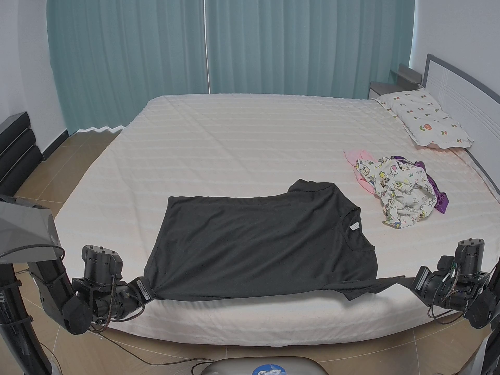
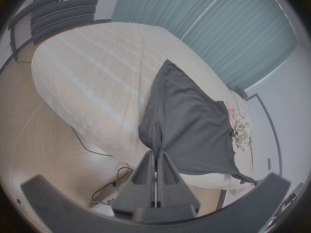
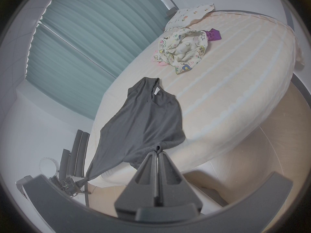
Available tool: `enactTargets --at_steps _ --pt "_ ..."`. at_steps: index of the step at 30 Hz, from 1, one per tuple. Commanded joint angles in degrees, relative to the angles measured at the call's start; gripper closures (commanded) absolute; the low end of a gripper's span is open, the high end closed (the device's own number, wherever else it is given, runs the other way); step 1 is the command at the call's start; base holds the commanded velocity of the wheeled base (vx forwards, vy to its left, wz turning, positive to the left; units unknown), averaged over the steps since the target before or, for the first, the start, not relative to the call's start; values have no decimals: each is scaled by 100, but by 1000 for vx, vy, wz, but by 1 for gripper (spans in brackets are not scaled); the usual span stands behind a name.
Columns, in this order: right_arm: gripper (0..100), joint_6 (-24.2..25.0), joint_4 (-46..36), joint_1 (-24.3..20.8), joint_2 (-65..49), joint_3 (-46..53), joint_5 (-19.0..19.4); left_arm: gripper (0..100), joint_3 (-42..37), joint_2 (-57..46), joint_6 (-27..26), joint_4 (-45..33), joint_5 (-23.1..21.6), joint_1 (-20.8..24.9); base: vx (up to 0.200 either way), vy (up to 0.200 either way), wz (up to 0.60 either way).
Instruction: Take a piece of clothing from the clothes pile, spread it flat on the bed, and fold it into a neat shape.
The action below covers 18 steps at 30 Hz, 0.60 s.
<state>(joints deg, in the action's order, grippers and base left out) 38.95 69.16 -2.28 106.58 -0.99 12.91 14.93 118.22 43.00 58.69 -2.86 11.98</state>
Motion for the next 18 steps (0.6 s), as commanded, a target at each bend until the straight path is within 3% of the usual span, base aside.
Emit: enactTargets --at_steps 1,4,11,14,18 --pt "100 -239 -465 -1 -261 99 -8 100 10 175 -19 38 40 -29 0 0 0" --pt "100 -608 -904 52 -331 99 1 100 -26 183 -55 3 49 -29 0 0 0" --pt "100 -757 -1238 122 -630 99 1 100 -122 359 -292 3 49 -3 0 0 0" --pt "100 -1144 -1827 131 -753 99 1 100 -175 456 -424 11 67 -3 0 0 0" --pt "100 -1328 -2011 140 -762 99 -8 100 -245 456 -573 11 67 6 0 0 0"
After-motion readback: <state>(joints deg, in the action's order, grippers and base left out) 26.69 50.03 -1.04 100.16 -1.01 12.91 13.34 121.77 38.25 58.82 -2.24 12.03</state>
